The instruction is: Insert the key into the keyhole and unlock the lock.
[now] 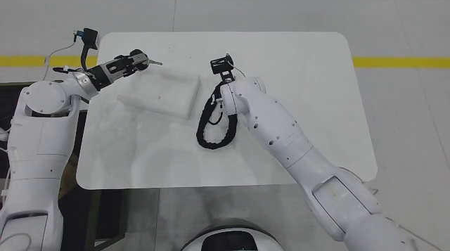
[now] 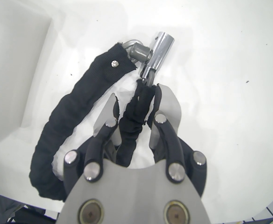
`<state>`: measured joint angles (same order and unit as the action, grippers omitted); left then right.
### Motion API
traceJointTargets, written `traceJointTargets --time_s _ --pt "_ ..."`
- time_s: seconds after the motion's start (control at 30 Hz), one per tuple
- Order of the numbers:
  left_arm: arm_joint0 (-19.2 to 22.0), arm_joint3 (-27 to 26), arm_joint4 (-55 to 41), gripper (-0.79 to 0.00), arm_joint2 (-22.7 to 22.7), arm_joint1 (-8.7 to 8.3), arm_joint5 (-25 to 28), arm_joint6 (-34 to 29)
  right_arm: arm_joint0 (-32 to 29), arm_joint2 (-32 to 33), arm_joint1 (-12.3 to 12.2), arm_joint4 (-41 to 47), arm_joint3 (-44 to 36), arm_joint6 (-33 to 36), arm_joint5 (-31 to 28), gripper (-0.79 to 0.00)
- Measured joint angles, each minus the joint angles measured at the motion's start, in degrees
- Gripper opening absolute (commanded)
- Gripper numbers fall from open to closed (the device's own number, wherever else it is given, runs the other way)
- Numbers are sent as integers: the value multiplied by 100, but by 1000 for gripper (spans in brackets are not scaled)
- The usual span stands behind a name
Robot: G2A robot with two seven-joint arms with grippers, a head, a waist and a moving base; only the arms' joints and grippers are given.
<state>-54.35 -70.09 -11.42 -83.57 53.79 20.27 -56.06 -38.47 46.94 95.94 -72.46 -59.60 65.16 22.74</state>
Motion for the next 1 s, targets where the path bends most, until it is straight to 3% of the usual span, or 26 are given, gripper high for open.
traceJointTargets --time_s 0.07,0.1,0.13,0.4,0.57,0.73,0.87,1.0 --pt "0 0 0 -785 0 0 0 0 -1 79 86 -167 143 -24 31 -563" --pt "0 0 0 -785 0 0 0 0 -3 123 124 -193 199 -24 26 -760" --pt "0 0 0 -785 0 0 0 0 -1 187 173 -228 275 -28 8 -785" --pt "0 0 0 -785 0 0 0 0 -43 919 361 -248 310 -25 39 -785" --pt "0 0 0 -785 0 0 0 0 -265 1603 168 -58 -349 58 125 -785" --pt "0 0 0 -785 0 0 0 0 -640 2282 -41 -86 -1049 -147 -294 -785" --pt "0 0 0 -785 0 0 0 0 -994 2458 -67 -279 -1565 -435 -669 -785" --pt "0 0 0 -785 0 0 0 0 -1034 2464 -67 -297 -1617 -463 -679 -785"
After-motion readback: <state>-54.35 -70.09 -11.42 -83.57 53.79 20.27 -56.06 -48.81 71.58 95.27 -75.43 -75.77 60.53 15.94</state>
